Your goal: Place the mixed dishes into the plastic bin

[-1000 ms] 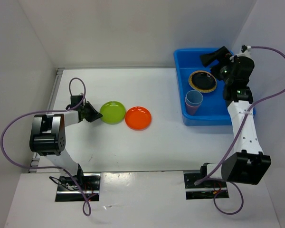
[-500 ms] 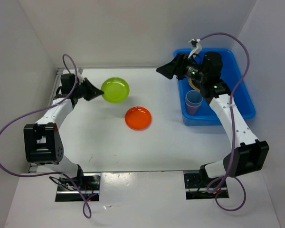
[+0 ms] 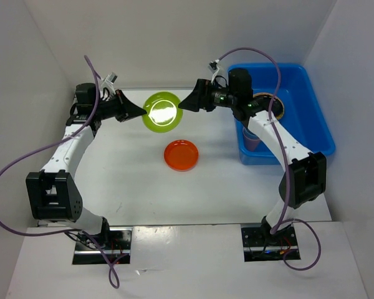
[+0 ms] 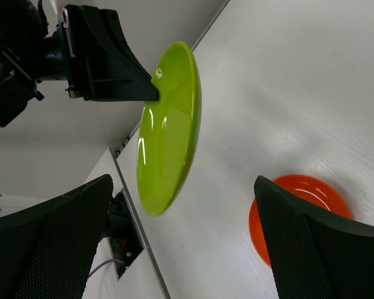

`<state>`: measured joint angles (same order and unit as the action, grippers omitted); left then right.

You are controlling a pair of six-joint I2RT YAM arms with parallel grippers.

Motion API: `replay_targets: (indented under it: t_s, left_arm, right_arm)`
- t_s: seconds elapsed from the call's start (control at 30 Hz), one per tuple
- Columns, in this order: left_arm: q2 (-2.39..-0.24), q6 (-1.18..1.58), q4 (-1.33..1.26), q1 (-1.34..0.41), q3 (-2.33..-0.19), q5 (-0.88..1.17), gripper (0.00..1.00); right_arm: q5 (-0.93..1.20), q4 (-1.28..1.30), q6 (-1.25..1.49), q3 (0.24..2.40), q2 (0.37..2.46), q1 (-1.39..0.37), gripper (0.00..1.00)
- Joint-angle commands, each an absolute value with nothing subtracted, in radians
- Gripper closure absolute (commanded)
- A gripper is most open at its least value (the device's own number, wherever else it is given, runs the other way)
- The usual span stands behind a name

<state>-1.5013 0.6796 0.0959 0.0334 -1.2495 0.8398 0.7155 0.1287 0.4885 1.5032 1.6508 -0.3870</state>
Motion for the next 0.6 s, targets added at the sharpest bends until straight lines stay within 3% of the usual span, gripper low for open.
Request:
replay_targets:
  t_s: [0.0,0.17,0.3,0.4,0.57]
  left_arm:
    - [-1.442,0.646,0.075,-0.003,-1.292,0.919,1.0]
    - [-1.442,0.635,0.092,-0.044,-1.305,0.89,1.0]
    - [-1.442,0.635,0.092,-0.054,-1.305,0.89,1.0]
    - [-1.442,0.635,0.092,-0.054,-1.315,0.879,1.0]
    - [-1.442,0.644,0.092,-0.054,-1.325,0.867,1.0]
  right_arm:
    - [0.723,0.109,0.479,1.58,1.654,-0.416,0.01]
    - [0.704,0.13,0.479,1.614,1.684,-0.439,0.05]
    - [0.661,0.155,0.469,1.614,1.694,-0.46,0.2]
    - [0.649,0.185,0.46,1.614,1.703,-0.46,0.39]
    - [0.649,0.206,0.451,1.614,1.712,-0.469,0.87]
